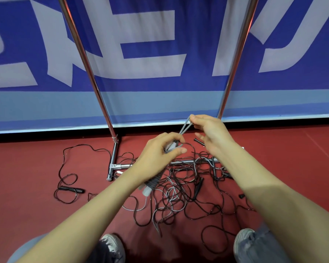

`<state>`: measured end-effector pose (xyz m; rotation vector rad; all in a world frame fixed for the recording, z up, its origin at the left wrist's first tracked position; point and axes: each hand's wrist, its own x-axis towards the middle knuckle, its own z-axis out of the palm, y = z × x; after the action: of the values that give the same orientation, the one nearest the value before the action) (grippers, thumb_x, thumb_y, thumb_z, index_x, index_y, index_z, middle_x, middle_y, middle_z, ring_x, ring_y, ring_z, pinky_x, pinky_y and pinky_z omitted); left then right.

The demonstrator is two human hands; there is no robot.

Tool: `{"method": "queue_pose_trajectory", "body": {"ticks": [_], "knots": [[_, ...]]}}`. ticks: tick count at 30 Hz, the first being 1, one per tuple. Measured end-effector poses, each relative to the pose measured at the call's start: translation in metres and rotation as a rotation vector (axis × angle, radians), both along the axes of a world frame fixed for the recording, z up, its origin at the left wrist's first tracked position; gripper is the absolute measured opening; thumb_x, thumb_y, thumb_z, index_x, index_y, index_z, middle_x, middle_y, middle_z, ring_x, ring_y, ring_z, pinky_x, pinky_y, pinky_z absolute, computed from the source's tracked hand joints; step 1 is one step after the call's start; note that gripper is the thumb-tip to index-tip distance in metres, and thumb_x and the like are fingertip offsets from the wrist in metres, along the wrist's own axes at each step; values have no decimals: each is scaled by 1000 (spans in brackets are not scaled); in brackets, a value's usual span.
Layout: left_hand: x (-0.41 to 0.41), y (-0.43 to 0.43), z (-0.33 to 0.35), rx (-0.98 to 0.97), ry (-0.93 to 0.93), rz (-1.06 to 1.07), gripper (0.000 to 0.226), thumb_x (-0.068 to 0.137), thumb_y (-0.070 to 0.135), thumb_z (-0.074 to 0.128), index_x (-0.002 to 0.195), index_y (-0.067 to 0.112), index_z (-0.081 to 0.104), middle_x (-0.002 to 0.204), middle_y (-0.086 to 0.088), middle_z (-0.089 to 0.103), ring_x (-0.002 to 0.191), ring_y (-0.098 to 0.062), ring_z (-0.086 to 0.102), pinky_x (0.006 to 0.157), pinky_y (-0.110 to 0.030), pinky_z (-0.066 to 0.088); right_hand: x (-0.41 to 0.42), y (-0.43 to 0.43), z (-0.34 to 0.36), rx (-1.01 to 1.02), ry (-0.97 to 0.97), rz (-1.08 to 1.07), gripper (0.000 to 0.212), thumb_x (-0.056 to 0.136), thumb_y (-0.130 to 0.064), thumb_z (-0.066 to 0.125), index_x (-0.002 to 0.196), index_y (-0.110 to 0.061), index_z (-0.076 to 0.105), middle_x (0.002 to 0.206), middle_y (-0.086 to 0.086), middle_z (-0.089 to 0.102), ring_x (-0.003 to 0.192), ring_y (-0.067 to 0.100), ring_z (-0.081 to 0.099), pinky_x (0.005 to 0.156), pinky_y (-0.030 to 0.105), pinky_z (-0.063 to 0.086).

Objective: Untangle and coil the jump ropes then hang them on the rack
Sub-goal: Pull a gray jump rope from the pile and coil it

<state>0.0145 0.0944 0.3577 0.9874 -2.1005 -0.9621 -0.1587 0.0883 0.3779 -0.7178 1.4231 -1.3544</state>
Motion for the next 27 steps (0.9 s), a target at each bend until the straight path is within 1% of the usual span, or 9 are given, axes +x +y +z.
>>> {"method": "queue_pose_trajectory", "body": {"ticks": [5, 9, 12, 14, 17, 20, 22, 24, 27], "knots": [[-3, -3, 1, 133, 52, 24, 9, 86, 22, 71, 93, 26, 67, 86, 0, 61, 56, -10, 61, 61, -23, 50, -2, -5, 0, -31, 28, -83, 12, 91, -17, 64, 79, -17, 62, 85, -6, 61, 88, 5, 54, 81, 27, 39], [7, -9, -12, 253, 12, -15, 13, 89, 17, 68, 98, 26, 66, 78, 8, 60, 62, -11, 58, 65, -28, 49, 0, -4, -7, -40, 140, -39, 8, 89, -21, 67, 84, -15, 65, 93, -4, 65, 96, 8, 56, 87, 25, 40], [15, -3, -26, 421, 107, -109, 35, 90, 8, 65, 118, 28, 63, 102, 6, 61, 84, -11, 61, 85, -30, 51, -4, -3, -8, -100, 352, 72, 7, 87, -23, 69, 83, -17, 68, 90, -5, 67, 87, 3, 58, 75, 15, 40], [20, 0, -29, 385, 67, -170, 59, 86, -2, 63, 130, 36, 54, 125, 3, 56, 104, -12, 60, 98, -29, 47, -5, -3, -8, -138, 413, 118, 9, 86, -24, 70, 77, -23, 68, 82, -8, 66, 80, 4, 59, 74, 18, 41], [21, -2, -30, 441, 149, -144, 78, 80, -20, 59, 135, 30, 36, 130, -4, 47, 101, -6, 61, 89, -28, 52, -4, -7, -8, -148, 381, 124, 8, 86, -22, 70, 79, -19, 69, 80, -3, 64, 74, 8, 59, 73, 22, 47], [16, -9, -35, 516, 198, -39, 68, 78, -13, 69, 127, 21, 37, 119, -17, 58, 105, -16, 58, 90, -34, 51, 2, -7, -4, -151, 193, 126, 10, 90, -16, 66, 80, -14, 66, 83, 3, 59, 69, 9, 59, 65, 22, 54], [12, -11, -42, 510, 150, -28, 58, 77, -8, 72, 121, 18, 46, 106, -8, 63, 102, -14, 57, 92, -30, 47, 7, -6, -2, -154, 150, 148, 10, 90, -13, 66, 80, -11, 66, 85, 8, 57, 67, 10, 59, 60, 22, 55], [9, -12, -46, 522, 163, -6, 47, 78, -6, 72, 115, 15, 52, 98, 0, 63, 94, -12, 57, 92, -32, 47, 11, -6, -5, -150, 162, 165, 9, 90, -11, 65, 82, -8, 66, 86, 9, 58, 68, 10, 61, 60, 23, 56], [11, -15, -49, 665, 272, 39, 38, 82, -10, 66, 109, 13, 55, 91, -2, 64, 88, -19, 59, 85, -38, 51, 10, -11, -14, -119, 262, 189, 7, 93, -12, 61, 90, -8, 66, 92, 8, 63, 74, 11, 64, 65, 25, 59]]}}
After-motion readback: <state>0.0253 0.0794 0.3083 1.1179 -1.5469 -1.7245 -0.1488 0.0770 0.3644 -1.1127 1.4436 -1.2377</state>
